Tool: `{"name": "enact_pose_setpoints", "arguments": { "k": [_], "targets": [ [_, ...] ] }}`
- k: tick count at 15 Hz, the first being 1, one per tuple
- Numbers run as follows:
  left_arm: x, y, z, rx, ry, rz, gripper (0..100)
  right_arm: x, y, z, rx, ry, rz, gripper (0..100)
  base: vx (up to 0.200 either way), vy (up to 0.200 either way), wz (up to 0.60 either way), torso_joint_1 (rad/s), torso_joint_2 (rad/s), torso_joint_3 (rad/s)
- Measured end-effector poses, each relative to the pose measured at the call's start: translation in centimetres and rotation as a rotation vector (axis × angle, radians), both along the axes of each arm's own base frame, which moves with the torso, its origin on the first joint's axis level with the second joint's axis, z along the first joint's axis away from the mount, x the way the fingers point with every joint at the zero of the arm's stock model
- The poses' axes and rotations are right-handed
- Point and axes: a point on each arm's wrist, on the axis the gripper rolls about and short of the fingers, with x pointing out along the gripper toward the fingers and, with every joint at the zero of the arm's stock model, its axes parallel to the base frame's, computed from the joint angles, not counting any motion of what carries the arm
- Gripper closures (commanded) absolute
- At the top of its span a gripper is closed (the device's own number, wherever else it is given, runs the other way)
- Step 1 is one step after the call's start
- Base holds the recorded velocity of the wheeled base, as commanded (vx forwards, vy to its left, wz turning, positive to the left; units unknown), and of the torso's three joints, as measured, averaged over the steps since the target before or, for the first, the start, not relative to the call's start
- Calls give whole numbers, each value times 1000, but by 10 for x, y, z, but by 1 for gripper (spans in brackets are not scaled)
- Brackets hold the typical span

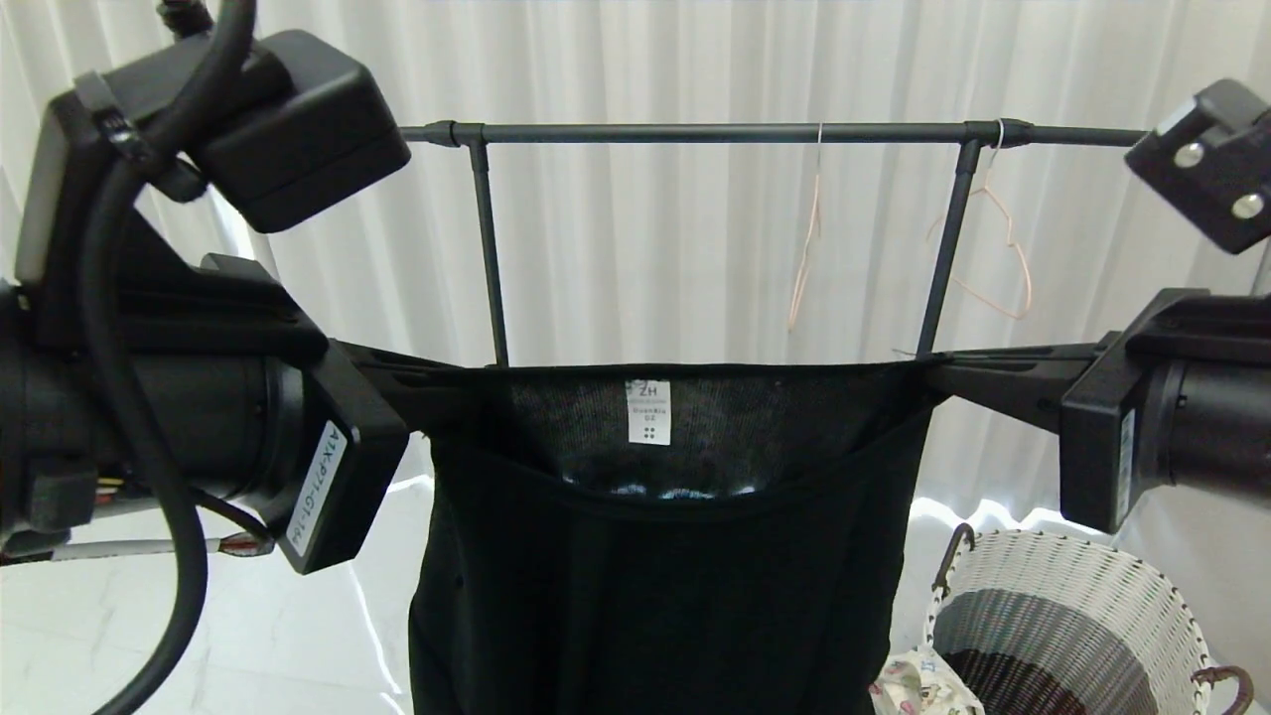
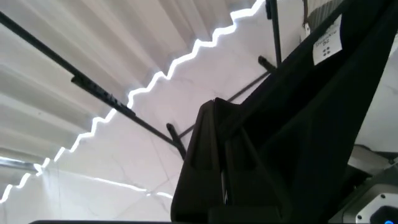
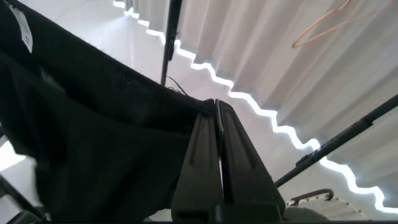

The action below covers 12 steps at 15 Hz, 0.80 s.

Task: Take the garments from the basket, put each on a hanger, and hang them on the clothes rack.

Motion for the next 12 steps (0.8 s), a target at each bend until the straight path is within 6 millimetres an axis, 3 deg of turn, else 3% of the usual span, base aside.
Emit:
{"name": "enact_pose_setpoints", "arguments": {
  "k": [6,12],
  "targets": [
    [12,-14,30,-108,-30,-79,100,9,-13,31,44,-77,-37,100,0,0,0,0,0,0],
    [27,-20,32,-83,-48,-79,100,5,-21,39,62,-93,-44,100,0,0,0,0,0,0]
  ]
}}
